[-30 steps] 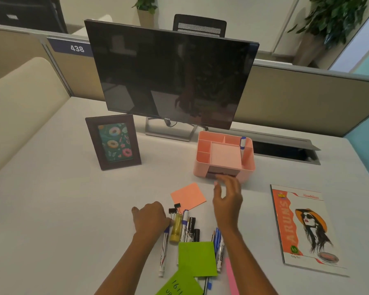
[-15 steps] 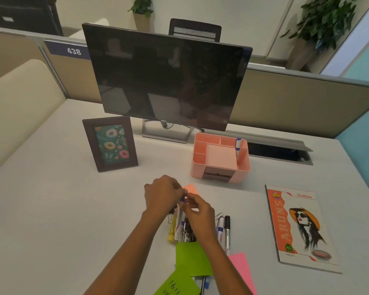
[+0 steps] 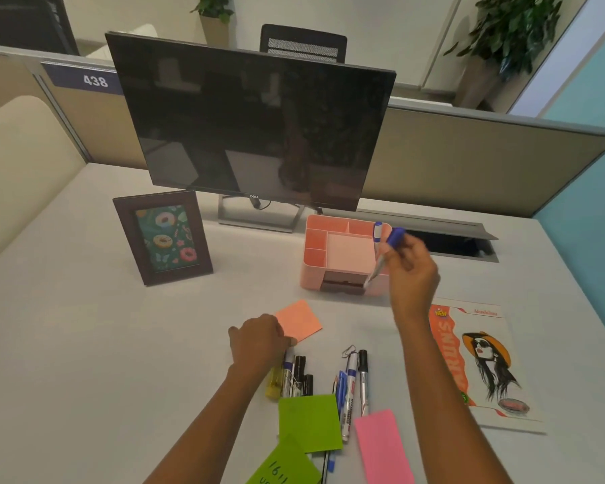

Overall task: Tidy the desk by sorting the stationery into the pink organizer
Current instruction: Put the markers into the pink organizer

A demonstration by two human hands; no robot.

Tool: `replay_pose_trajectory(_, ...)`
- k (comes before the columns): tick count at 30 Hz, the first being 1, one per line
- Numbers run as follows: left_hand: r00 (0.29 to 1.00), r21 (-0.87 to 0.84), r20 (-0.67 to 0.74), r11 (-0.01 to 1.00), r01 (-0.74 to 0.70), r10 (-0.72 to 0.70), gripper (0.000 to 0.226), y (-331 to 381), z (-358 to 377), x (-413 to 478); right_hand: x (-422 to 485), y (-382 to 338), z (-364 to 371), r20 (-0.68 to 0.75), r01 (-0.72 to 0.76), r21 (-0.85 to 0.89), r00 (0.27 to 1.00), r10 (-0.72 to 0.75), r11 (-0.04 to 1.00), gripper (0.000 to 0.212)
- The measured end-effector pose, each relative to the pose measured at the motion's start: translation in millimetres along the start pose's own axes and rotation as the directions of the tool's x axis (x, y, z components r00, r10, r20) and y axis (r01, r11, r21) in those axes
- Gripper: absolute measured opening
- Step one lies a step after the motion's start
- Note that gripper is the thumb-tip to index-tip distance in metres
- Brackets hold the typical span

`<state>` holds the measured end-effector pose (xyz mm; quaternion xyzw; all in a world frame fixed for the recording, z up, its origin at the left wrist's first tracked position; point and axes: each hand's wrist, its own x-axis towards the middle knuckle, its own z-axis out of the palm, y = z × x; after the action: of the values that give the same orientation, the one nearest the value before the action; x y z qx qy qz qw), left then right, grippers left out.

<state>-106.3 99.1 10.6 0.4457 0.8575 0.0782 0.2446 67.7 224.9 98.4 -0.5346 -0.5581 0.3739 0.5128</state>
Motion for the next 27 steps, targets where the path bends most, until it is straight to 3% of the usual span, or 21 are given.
replay_pose_trajectory(5,1.0,0.187,0.006,0.982,-0.007,0.006,0.035,-0.4,19.4,-2.7,36.6,-0.1,-2.1,-0.162,0.036,-0.051,0.986,-0.044,0.998,0.029)
replay_pose_trajectory(12,1.0,0.211,0.023,0.977,0.016,-0.021,0.031,-0.1,23.0,3.4,57.5,39.0,10.5,-0.112,-0.047,-0.248,0.994,0.02,0.968,0.029)
replay_pose_trajectory(19,0.999,0.073,-0.019,0.997,0.039,-0.038,0.025,9.9,12.5,3.2,68.7,71.0,21.1,-0.027,-0.047,-0.421,0.999,0.04,0.906,0.032)
replay_pose_trajectory(27,0.997,-0.256,-0.073,0.966,0.019,-0.038,0.021,20.8,-9.4,12.0,80.8,76.5,30.1,-0.041,-0.043,-0.501,0.999,0.025,0.865,0.033)
